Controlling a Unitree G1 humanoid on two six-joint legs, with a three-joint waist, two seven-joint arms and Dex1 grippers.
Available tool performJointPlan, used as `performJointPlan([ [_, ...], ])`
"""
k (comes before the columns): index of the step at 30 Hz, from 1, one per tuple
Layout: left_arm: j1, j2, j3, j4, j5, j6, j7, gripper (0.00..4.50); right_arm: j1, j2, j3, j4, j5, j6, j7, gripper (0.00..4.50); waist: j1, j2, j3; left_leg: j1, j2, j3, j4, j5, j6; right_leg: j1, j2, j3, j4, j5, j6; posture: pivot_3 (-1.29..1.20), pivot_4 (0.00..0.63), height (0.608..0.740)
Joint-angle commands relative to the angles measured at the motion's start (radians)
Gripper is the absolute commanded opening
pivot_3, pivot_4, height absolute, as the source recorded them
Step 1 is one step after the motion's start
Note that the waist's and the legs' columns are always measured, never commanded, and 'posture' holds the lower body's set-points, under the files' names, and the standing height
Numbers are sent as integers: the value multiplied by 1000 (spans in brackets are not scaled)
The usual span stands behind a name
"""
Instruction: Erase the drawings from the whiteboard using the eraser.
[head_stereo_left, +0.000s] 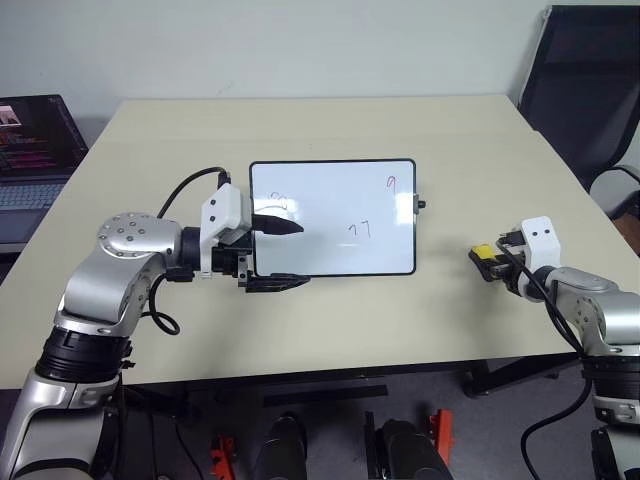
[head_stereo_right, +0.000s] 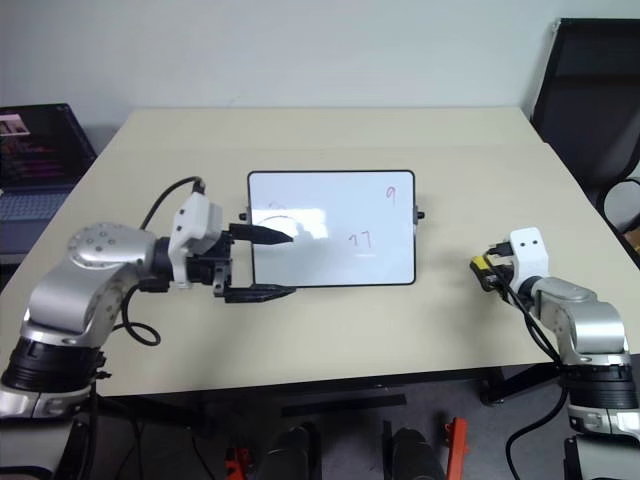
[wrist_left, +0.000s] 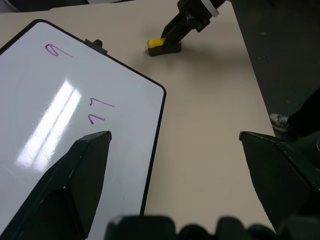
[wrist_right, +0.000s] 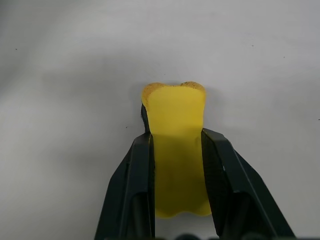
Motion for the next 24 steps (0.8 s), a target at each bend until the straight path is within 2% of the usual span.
performJointPlan([
  [1,21,14,70,-14,-11,16,42,4500,16,6,-15,-69,8,15,6,970,-1,0,0,0,0,0,0,0,0,0,0,0,0,0,0,0,150,740],
  [8,101,42,112,-67,14,74,135,4500,87,-33,-20,-320,70,102,62,970,0,0,0,0,0,0,0,0,0,0,0,1,0,0,0,0,150,740],
  [12,95,40,111,-81,-2,120,164,4500,41,-58,-20,-511,143,196,84,970,0,0,0,0,0,0,1,0,0,0,0,1,1,0,1,0,150,740],
  [14,76,38,99,-74,-11,141,158,4500,-18,-42,4,-524,145,210,67,970,-1,0,0,1,0,0,1,0,0,0,0,1,1,1,1,0,150,740],
  [19,-7,23,53,-5,26,123,138,4500,-187,-33,176,-488,82,144,86,970,-1,0,0,1,0,0,3,0,0,0,0,1,0,3,0,0,150,740],
  [24,-93,-16,27,63,36,112,125,4500,-344,49,297,-309,-26,22,66,970,-1,0,0,0,0,1,2,0,0,0,0,1,0,3,1,0,150,740],
])
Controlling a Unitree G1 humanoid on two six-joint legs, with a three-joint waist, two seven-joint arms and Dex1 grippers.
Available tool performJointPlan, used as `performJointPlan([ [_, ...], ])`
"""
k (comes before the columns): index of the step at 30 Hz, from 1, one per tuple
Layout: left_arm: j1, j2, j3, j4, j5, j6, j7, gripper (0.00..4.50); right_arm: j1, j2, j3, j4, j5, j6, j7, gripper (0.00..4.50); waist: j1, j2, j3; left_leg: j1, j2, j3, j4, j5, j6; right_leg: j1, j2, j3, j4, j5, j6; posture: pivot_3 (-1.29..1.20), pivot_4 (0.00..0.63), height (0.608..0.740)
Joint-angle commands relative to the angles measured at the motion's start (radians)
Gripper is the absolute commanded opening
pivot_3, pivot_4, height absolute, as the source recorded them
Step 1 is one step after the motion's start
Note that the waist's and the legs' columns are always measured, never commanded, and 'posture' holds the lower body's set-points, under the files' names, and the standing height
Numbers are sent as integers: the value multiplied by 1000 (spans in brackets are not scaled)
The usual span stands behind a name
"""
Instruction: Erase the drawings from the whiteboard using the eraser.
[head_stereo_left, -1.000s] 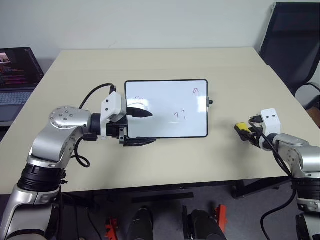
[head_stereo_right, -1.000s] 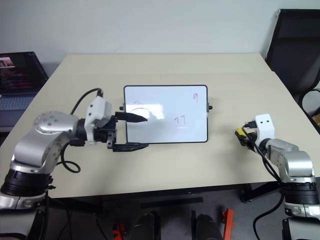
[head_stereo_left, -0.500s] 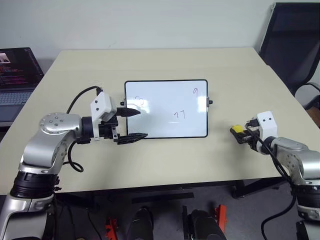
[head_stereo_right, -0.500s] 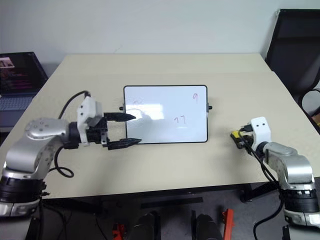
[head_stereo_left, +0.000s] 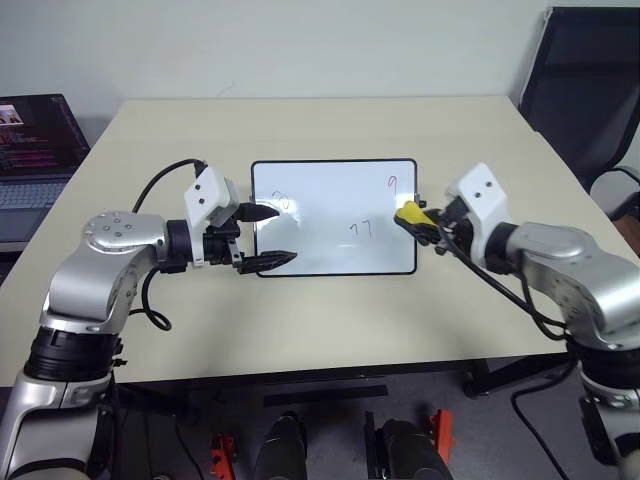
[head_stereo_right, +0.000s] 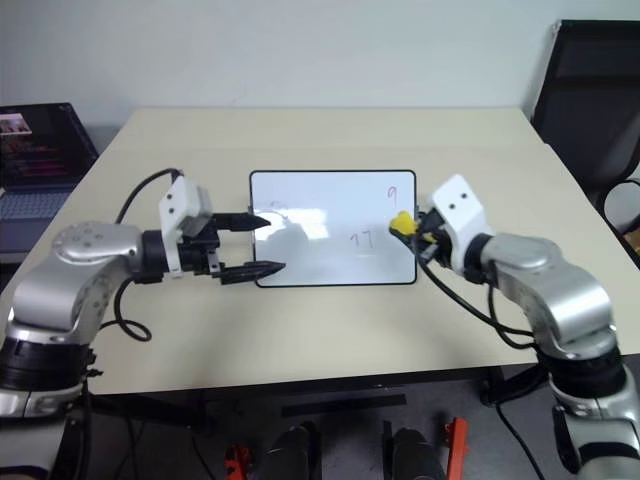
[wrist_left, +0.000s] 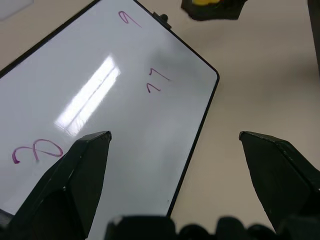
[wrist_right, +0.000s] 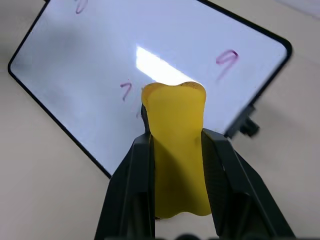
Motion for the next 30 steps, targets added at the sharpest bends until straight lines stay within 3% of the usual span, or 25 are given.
performJointPlan([
  [1,-56,-11,-14,27,20,-30,-14,4500,-102,42,61,113,-94,-118,-17,970,-1,0,0,0,0,0,0,0,0,0,0,0,0,0,0,0,150,740],
  [7,-122,-68,-15,84,40,-65,15,4500,-236,131,120,436,-241,-333,-37,970,0,0,0,0,0,0,-1,0,0,0,0,0,0,0,0,0,150,740],
  [12,-104,-73,-11,70,42,-72,12,4500,-261,148,129,568,-312,-417,-16,970,0,0,0,0,0,0,-2,0,0,-1,0,0,0,3,-5,0,150,740],
  [26,-72,-69,3,45,38,-82,31,4500,-185,51,232,513,-413,-383,221,968,0,0,0,1,0,0,4,0,0,1,0,1,2,3,0,0,150,740],
  [30,-61,-65,7,33,36,-76,35,4500,-261,106,182,608,-480,-471,78,967,-11,0,0,1,0,0,7,0,1,1,1,2,3,4,2,0,150,740],
])
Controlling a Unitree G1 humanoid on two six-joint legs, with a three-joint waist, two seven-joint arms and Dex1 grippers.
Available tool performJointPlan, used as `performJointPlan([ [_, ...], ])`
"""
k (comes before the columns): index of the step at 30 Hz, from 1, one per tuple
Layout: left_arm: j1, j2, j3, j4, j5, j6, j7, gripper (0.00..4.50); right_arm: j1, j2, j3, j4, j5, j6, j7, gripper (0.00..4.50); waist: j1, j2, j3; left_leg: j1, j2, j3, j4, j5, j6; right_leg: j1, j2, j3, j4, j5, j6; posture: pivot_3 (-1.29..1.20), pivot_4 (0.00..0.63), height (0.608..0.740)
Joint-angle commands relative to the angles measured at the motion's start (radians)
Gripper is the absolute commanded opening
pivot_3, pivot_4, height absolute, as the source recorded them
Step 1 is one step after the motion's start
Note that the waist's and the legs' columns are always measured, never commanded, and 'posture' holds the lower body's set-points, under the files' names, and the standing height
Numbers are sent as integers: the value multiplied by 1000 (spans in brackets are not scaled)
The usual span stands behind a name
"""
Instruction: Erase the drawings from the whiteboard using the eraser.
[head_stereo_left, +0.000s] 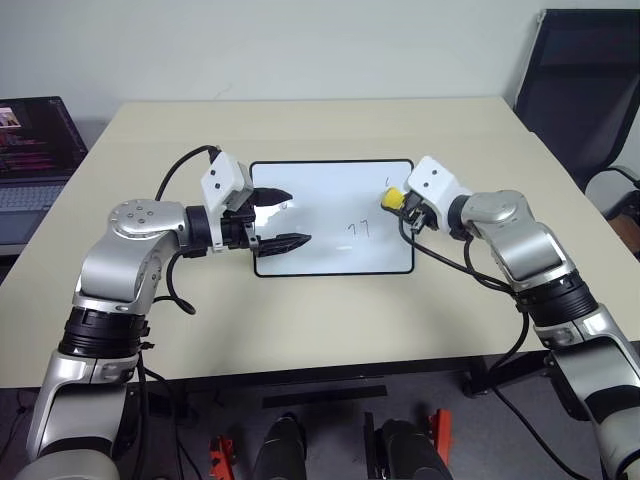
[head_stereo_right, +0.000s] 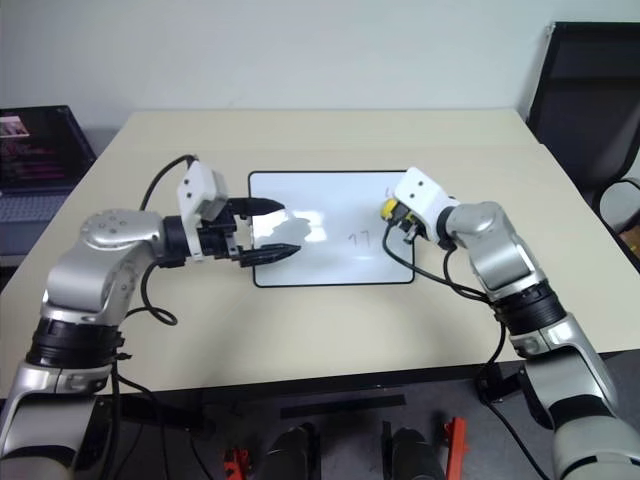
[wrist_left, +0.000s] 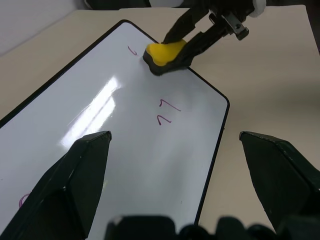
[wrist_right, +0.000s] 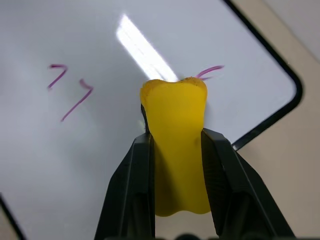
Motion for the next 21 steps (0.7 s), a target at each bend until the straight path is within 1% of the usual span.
performJointPlan([
  [1,4,10,36,-43,-7,-7,9,4500,-71,32,-46,87,-73,-67,-130,967,-7,0,0,0,0,0,1,0,0,0,0,0,1,0,0,0,150,740],
  [3,9,11,38,-49,-9,-5,11,4500,-86,47,-53,111,-84,-92,-151,967,-9,0,0,0,0,0,3,1,1,0,0,1,3,1,1,0,150,740],
  [10,21,12,43,-60,-13,0,19,4500,-84,90,-24,128,-121,-130,-146,967,-10,0,0,0,0,0,3,1,2,-1,0,1,3,1,1,0,150,740],
  [16,26,11,48,-64,-11,-1,22,4500,-39,37,56,84,-179,-110,-12,967,-13,0,0,0,0,0,3,1,2,-1,0,1,3,1,0,0,150,740],
  [19,28,11,49,-66,-11,-1,23,4500,-25,27,54,71,-187,-107,16,966,-13,0,0,0,0,0,3,1,2,-1,0,1,3,1,0,0,150,740],
  [21,29,11,50,-66,-11,-1,23,4500,-34,33,35,75,-193,-123,-3,966,-13,0,0,0,0,0,3,1,2,-1,0,1,3,1,1,0,150,740],
])
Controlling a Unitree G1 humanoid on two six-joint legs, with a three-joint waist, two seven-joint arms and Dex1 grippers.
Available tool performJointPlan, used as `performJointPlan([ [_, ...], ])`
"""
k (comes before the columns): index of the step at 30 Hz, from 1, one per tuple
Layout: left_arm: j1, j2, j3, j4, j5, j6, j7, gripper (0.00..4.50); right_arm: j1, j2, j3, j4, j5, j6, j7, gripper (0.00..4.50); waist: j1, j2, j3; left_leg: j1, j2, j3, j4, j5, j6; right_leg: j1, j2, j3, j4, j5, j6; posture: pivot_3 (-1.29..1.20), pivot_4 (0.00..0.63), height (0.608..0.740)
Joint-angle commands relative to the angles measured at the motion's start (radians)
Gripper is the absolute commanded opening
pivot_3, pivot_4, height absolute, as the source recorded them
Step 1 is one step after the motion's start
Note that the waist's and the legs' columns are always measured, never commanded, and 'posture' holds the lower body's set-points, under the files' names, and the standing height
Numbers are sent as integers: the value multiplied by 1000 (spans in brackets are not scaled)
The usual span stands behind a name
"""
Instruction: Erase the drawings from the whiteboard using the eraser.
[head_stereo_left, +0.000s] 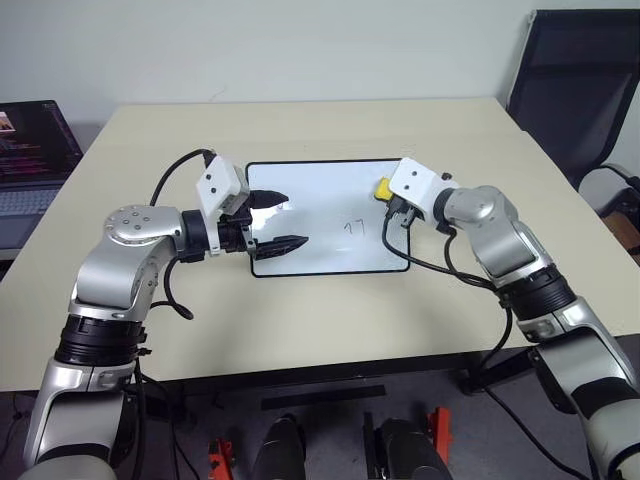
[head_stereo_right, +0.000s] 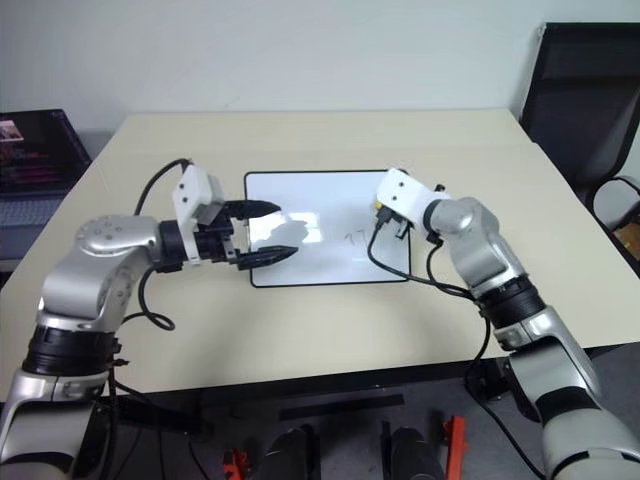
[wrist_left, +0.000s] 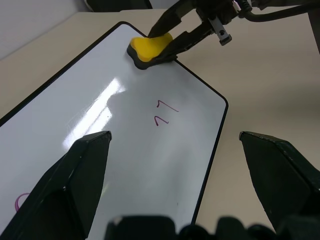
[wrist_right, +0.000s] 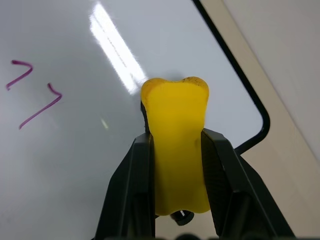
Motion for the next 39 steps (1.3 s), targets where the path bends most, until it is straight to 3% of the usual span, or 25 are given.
performJointPlan([
  [1,-3,10,30,-41,-10,-3,4,4500,-12,10,-32,19,-24,-18,-39,966,0,0,0,0,0,0,0,0,0,0,0,0,0,0,0,0,150,740],
  [5,-1,11,30,-44,-10,-2,2,4500,-53,45,-77,62,-33,-58,-133,966,0,0,0,0,0,0,0,0,0,-1,0,0,1,0,0,0,150,740],
  [12,31,17,63,-57,-15,10,29,4500,33,17,-29,-3,-40,-11,-3,966,0,0,0,0,0,0,-1,0,0,0,0,0,-1,0,0,0,150,740],
  [21,123,29,137,-150,-48,68,85,4500,59,44,-169,-75,30,-24,-50,966,1,0,0,0,0,0,0,0,0,-1,0,0,0,0,0,0,150,740],
  [26,192,43,185,-215,-71,100,114,4500,155,49,-262,-281,177,76,21,966,4,0,0,-1,0,0,-3,0,0,-1,0,0,-2,0,-1,0,150,740],
  [34,291,41,229,-292,-91,130,169,4500,367,21,-266,-597,281,252,52,966,5,0,0,-1,0,0,-7,0,0,-1,0,0,-6,-1,-1,0,150,740],
  [39,335,21,235,-338,-104,147,212,4500,431,33,-263,-678,309,332,10,966,6,0,0,-1,0,0,-7,0,0,-1,0,0,-6,-1,-1,0,150,740],
])
